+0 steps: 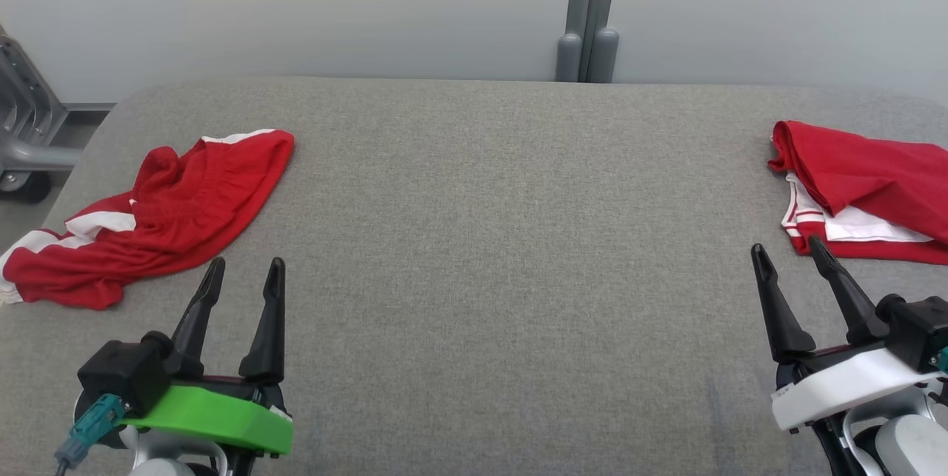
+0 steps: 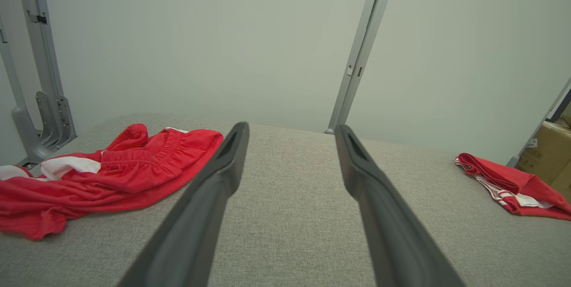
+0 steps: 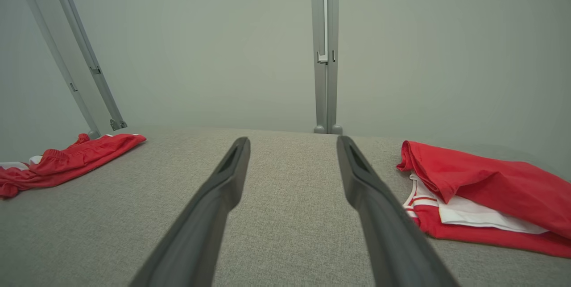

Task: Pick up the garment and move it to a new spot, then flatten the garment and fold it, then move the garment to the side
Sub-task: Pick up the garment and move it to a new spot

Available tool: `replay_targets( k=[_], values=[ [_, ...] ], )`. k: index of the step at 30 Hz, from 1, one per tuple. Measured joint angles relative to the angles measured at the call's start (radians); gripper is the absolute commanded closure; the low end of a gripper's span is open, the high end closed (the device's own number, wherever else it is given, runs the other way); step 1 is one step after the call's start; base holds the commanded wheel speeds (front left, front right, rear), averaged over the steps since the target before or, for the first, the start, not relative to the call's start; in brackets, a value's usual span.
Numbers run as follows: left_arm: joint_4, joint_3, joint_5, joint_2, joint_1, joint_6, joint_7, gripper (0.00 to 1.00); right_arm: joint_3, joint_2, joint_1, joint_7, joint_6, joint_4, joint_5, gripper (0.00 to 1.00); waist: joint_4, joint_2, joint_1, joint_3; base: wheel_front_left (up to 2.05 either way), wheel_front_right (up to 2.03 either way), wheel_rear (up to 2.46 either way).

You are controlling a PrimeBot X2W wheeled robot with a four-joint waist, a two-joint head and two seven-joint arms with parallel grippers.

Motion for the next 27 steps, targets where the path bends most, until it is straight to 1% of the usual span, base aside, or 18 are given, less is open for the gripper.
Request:
replay_targets(
  k=[8, 27],
  values=[
    [-0.010, 0.000, 0.019, -0.013, 0.009, 0.000, 0.000, 0.00, -0.019, 0.024, 0.022, 0.000, 0.000, -0.021, -0.016, 0.00, -0.001, 0.0000, 0.0000, 0.013, 0.00, 0.00, 0.00],
    [-0.010, 0.000, 0.029, -0.024, 0.012, -0.002, 0.000, 0.00, -0.043, 0.041, 0.054, 0.000, 0.000, -0.052, -0.051, 0.00, 0.001, -0.0001, 0.0000, 0.020, 0.00, 0.00, 0.00]
  ],
)
